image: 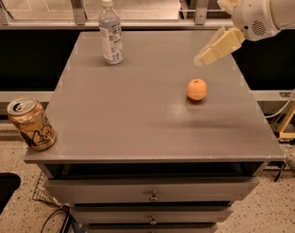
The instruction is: Move blue plastic bottle near orange can
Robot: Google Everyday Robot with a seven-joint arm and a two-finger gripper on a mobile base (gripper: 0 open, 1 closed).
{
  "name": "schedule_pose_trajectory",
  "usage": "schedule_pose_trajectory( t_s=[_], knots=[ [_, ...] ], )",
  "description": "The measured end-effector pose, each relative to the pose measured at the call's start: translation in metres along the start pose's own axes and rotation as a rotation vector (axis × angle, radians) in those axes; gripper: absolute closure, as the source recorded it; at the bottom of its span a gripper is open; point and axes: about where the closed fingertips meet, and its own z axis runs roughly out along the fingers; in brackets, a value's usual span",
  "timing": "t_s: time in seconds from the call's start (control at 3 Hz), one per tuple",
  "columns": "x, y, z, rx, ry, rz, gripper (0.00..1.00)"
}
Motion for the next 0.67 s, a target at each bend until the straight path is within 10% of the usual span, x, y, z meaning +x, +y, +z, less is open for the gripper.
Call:
schedule_pose_trajectory(
  t_s=[0.67],
  knots=[
    [-0.0056,-0.0151,0.0297,-0.017,-0.152,0.114,0.0]
  ],
)
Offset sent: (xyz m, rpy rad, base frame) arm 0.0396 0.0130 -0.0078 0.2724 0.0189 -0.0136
